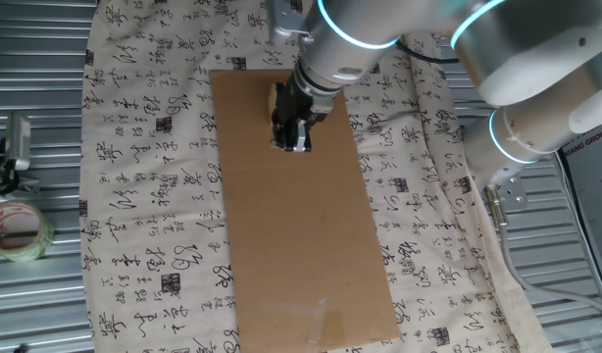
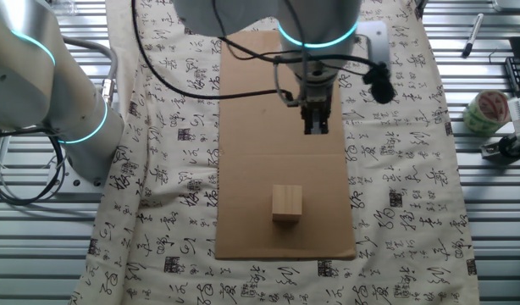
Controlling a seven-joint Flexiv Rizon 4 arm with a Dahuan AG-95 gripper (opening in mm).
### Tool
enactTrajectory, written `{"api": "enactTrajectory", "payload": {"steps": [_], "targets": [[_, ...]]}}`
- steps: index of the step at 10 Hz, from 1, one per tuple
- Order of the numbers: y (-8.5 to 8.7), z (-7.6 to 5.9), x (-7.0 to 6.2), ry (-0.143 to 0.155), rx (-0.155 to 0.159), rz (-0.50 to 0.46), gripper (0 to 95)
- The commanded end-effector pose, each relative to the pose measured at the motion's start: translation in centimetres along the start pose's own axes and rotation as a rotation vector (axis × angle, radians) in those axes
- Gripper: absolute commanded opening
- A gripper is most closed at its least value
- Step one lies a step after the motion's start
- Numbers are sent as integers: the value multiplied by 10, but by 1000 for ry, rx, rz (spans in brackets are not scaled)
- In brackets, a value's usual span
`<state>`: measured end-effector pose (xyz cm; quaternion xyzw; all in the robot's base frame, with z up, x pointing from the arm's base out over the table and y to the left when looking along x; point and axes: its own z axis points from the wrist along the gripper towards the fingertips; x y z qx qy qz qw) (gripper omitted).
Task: Hold a small block with the gripper and sweep it from left to right on the table
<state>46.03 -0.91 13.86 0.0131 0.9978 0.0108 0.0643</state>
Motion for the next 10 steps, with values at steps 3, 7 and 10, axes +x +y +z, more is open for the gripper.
{"api": "enactTrajectory", "payload": {"steps": [3,7,10], "targets": [[1,2,4,10,17,18,0],[1,3,7,97,20,34,0],[-2,6,11,95,17,33,0]]}}
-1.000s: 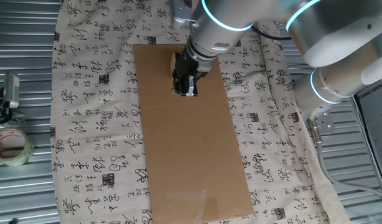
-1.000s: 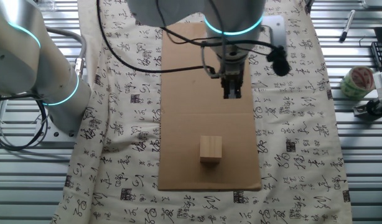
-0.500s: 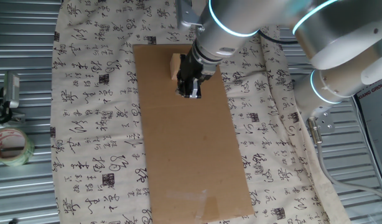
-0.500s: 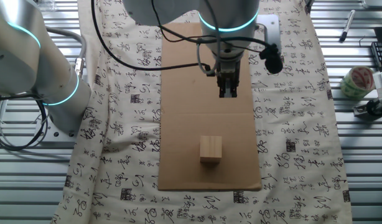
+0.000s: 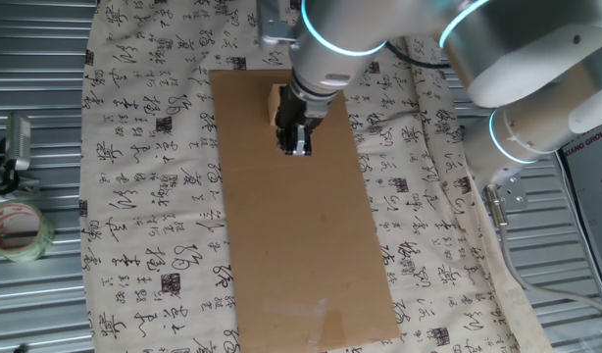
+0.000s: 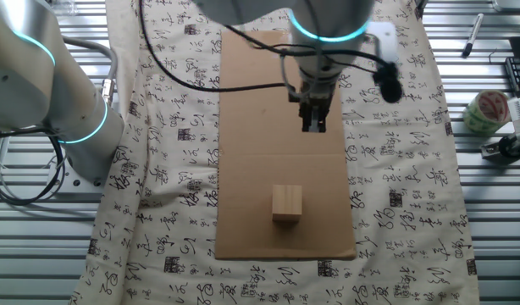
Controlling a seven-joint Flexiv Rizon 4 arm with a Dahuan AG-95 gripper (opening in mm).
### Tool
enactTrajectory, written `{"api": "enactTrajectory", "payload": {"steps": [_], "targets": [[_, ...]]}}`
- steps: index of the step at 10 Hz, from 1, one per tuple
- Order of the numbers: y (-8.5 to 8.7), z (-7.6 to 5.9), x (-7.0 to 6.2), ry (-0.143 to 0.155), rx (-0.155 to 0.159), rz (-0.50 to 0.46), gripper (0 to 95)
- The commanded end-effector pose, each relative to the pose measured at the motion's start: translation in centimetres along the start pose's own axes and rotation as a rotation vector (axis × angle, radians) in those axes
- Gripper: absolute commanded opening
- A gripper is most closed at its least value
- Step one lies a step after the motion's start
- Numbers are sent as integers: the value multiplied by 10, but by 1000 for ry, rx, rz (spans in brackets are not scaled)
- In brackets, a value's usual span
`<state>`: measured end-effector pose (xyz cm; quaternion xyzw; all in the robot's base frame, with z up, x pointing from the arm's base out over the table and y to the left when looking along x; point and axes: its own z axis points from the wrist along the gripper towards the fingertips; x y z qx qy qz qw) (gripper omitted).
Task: Hold a small block with the gripper and sweep it from left to right on the table
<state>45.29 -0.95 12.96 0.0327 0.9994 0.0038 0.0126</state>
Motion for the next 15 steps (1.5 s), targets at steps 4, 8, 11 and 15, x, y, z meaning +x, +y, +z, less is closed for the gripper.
{"api": "enactTrajectory", "payload": {"steps": [4,8,11,15], "targets": [[-12,4,8,-14,-8,-8,0],[-20,6,13,-16,-13,-18,0],[-28,11,17,-26,-16,-30,0],[-43,10,19,-25,-26,-47,0]]}}
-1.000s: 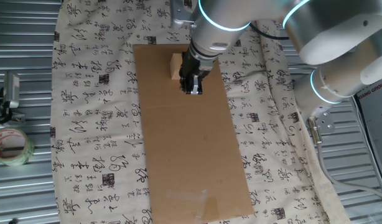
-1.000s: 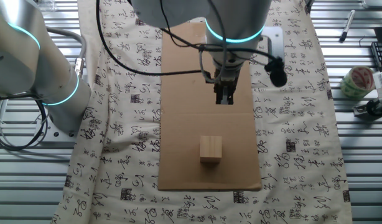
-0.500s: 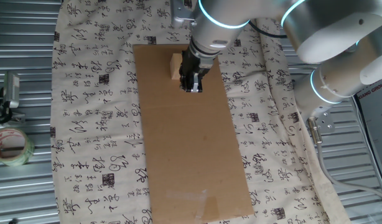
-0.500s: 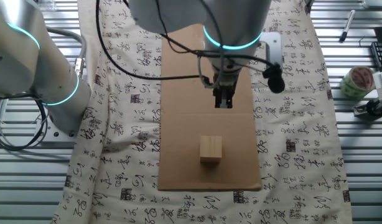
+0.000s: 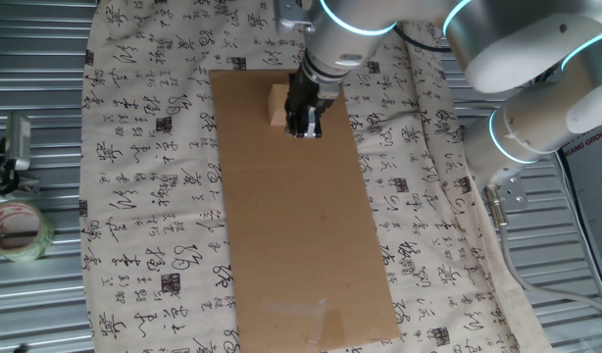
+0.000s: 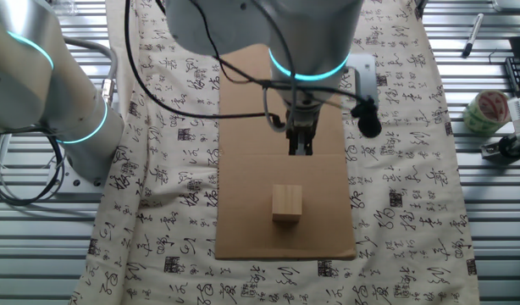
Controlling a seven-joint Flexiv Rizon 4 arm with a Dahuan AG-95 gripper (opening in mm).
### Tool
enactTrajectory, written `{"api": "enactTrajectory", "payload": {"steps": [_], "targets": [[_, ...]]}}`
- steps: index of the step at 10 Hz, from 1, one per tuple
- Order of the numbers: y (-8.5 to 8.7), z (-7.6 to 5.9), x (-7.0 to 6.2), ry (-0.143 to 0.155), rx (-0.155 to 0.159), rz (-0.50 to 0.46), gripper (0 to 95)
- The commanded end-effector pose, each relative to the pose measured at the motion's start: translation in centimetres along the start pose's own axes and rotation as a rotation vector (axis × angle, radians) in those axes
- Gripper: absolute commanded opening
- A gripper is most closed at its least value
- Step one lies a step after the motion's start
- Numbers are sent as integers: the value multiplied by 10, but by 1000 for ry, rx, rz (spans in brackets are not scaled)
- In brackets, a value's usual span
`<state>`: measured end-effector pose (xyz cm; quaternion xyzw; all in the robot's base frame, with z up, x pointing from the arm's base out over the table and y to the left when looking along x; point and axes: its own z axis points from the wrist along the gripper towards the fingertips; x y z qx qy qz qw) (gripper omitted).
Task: Hold a small block with the gripper and sweep it from left to right on the table
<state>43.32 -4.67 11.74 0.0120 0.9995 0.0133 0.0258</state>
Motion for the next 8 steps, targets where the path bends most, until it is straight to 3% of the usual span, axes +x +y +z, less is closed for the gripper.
{"api": "enactTrajectory", "payload": {"steps": [1,6,7,8], "targets": [[-9,-1,3,0,-12,-11,0],[-30,2,11,-11,-13,-38,0],[-28,8,10,-29,-13,-34,0],[-28,9,9,-26,-12,-25,0]]}}
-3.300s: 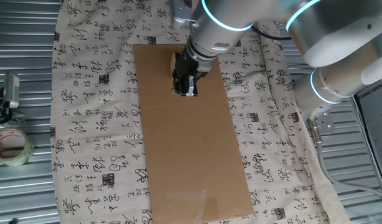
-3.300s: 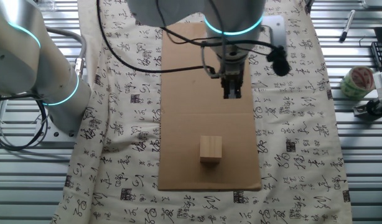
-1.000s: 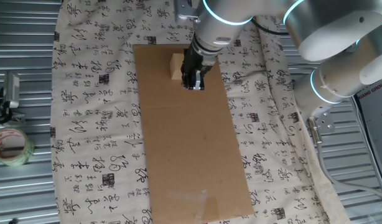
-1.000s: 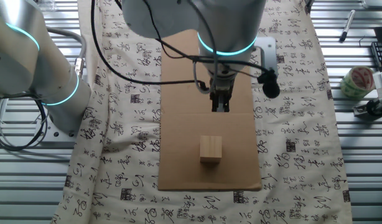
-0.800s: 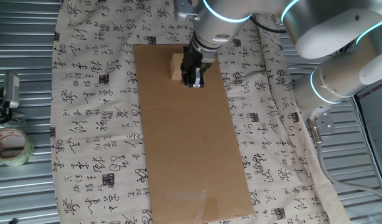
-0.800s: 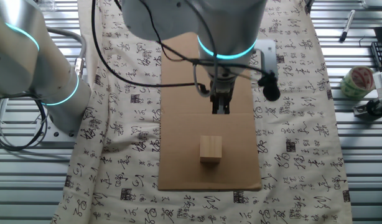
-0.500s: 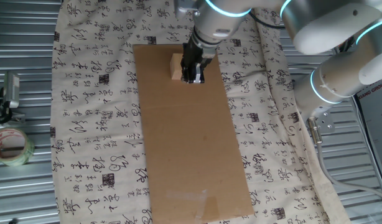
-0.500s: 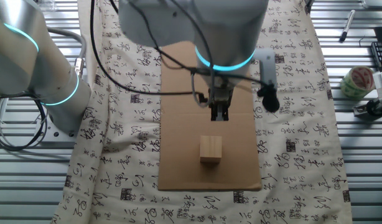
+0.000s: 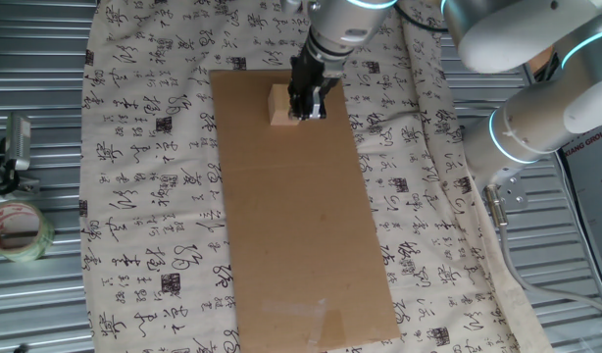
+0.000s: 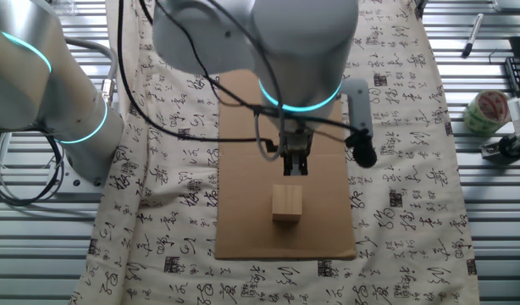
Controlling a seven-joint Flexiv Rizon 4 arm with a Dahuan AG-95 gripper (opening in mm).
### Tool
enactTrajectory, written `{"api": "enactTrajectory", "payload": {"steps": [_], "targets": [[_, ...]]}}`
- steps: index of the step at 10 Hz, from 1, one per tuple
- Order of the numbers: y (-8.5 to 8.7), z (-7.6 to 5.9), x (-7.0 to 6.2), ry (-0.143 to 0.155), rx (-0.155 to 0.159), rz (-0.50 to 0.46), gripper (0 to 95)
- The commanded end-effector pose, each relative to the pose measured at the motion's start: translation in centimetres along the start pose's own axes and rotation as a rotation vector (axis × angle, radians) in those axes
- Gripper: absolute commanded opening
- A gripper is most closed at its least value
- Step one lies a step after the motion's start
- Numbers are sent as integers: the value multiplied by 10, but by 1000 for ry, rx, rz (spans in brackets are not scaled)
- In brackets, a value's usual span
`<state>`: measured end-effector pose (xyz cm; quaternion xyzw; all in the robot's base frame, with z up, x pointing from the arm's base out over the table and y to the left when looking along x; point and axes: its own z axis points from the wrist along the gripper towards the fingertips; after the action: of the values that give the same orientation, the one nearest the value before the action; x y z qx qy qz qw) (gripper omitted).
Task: Hold a small block with the gripper and sweep it from left to right on the table
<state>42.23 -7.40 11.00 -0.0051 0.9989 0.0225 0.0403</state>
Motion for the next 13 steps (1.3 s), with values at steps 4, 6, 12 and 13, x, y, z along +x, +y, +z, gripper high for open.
{"api": "enactTrajectory", "payload": {"steps": [4,6,12,13], "targets": [[-2,1,-1,5,20,10,0],[-2,1,-1,4,20,12,0],[-2,1,-1,3,13,16,0],[-2,1,-1,3,13,16,0]]}}
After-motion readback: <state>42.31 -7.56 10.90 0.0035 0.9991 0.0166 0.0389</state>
